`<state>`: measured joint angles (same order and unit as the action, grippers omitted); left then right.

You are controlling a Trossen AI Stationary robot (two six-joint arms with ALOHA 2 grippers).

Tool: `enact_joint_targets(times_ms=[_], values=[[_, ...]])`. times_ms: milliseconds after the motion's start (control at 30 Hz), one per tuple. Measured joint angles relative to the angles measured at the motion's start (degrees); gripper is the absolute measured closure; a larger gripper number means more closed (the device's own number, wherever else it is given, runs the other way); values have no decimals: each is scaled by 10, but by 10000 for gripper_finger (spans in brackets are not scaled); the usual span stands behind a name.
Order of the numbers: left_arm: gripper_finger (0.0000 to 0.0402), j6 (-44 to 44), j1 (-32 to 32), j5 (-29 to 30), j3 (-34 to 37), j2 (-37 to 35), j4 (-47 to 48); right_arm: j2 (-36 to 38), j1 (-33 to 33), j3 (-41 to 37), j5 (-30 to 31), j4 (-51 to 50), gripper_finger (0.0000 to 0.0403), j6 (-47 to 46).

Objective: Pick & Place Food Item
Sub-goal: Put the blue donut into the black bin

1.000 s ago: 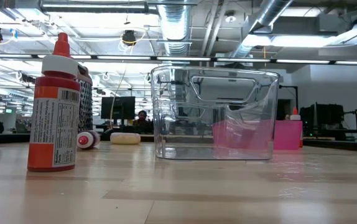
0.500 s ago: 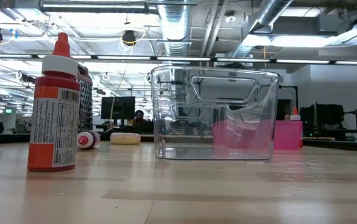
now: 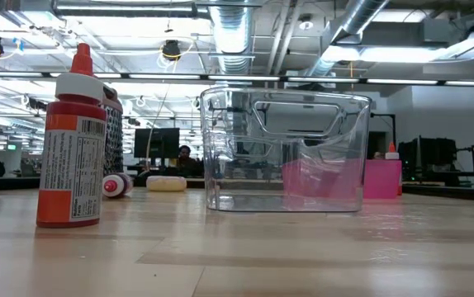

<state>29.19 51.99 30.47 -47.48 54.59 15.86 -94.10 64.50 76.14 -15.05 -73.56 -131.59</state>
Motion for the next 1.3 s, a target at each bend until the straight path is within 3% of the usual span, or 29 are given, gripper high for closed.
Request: enact_joint_targets(times_ms=[267,900,1300], values=[[183,3,0,0,0,43,-48,1,18,-54,7,77,322,0],[183,33,0,-1,0,131,-167,5,41,-105,33,135,319,12],[183,33,0,-1,0,131,-173,5,37,-108,47,126,263,19]])
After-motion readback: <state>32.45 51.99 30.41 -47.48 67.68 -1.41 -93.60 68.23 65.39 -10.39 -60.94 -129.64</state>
